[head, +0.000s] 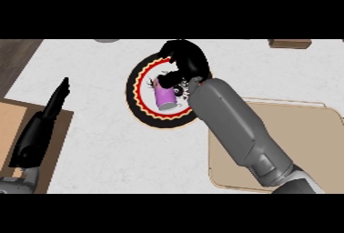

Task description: Pick the can from the tray and place it in the plate

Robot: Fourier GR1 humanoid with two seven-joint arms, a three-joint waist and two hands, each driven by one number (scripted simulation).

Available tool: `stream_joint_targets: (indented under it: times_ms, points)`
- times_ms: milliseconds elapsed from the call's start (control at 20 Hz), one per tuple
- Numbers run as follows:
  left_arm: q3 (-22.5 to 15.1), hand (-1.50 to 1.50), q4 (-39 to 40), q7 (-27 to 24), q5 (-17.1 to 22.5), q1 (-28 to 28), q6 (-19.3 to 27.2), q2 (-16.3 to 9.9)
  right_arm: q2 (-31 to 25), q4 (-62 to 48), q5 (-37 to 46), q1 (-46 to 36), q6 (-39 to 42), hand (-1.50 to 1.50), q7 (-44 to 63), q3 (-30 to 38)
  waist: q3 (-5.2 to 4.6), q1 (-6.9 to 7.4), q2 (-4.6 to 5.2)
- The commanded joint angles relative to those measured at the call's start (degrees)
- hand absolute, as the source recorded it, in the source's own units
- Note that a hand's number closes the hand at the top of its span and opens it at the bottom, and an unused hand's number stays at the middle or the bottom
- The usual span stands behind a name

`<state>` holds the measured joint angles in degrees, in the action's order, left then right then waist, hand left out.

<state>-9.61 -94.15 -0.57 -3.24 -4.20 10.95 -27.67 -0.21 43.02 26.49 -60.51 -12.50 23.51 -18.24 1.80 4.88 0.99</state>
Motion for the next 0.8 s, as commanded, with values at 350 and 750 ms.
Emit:
stream_joint_targets:
  times_ms: [350,750]
  points:
    - [1.94,0.00,6.09,0.28,1.74,3.33,-1.11,0.87,0.21,-2.93,-10.37,-2.00,-16.52,-1.50,-8.56,4.40,-1.82,-0.46,0.22]
    - [3.69,0.00,6.60,-2.31,1.58,6.73,-0.18,1.39,-0.80,-2.23,-17.46,2.45,-20.50,-1.50,-18.46,16.04,-1.78,-3.09,-0.17]
